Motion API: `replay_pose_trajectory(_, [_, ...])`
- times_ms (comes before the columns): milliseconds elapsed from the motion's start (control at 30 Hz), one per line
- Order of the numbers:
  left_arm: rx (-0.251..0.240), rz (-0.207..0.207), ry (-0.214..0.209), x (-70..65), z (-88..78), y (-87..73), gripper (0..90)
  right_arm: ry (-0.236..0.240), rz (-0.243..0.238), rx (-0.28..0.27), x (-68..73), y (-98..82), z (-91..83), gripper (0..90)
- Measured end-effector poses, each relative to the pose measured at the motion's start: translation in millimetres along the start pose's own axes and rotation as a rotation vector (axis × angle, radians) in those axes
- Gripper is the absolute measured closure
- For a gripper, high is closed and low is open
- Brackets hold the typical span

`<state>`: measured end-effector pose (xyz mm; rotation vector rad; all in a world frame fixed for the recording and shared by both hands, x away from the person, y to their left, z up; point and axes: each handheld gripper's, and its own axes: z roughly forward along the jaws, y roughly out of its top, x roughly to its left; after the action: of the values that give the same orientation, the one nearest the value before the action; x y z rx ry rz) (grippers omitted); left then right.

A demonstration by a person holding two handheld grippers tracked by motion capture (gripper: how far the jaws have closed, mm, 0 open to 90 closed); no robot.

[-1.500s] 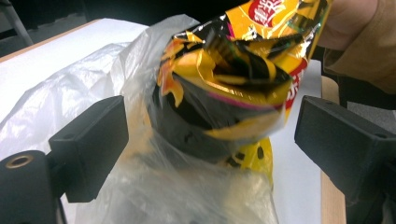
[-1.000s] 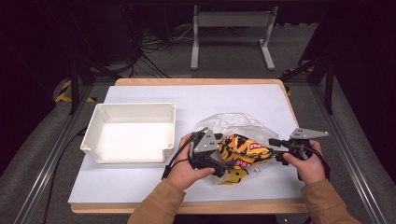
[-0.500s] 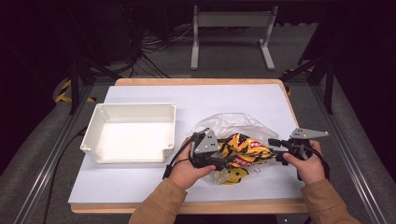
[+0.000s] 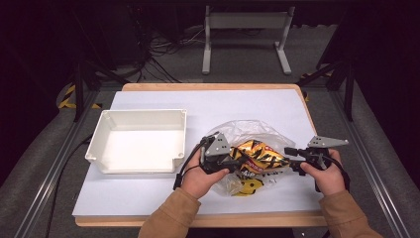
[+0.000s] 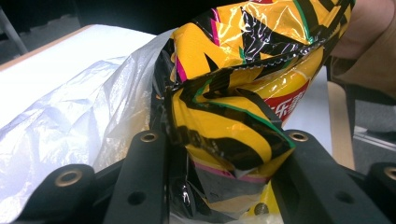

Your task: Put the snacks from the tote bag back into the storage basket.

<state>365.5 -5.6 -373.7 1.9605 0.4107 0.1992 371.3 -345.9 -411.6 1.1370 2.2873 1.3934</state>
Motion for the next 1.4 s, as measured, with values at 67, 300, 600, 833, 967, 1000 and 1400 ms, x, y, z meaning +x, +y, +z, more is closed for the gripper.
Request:
replay_pose_trajectory(67, [-0.001,-0.017,-0.006,0.8,-1.3,1.3,67.8,0.002,0.000,0.002,0.3,0.0,0.3,47.5])
replay_pose_trajectory(300, [0.008,-0.033,-0.025,-0.2,-5.3,12.4,69.3,0.004,-0.010,0.005,0.3,-0.6,2.1,47.8])
replay_pose_trajectory(600, [0.017,-0.052,-0.049,-0.3,-12.2,29.7,70.4,0.006,-0.008,0.009,0.1,-0.9,2.9,46.7])
replay_pose_trajectory(833, [0.007,-0.071,-0.053,1.0,-17.2,40.3,72.2,0.011,-0.008,0.010,0.0,-0.8,2.7,46.7])
replay_pose_trajectory(967, [-0.003,-0.075,-0.050,2.2,-20.4,46.1,73.4,0.013,-0.009,0.017,0.3,-1.0,3.4,47.1])
replay_pose_trajectory(1000, [-0.007,-0.080,-0.051,2.6,-21.2,47.5,73.6,0.012,-0.011,0.019,0.3,-1.2,3.9,47.1])
replay_pose_trajectory(1400, [-0.032,-0.128,-0.064,6.2,-29.2,61.7,75.0,0.017,-0.012,0.025,1.2,-1.3,4.7,45.7])
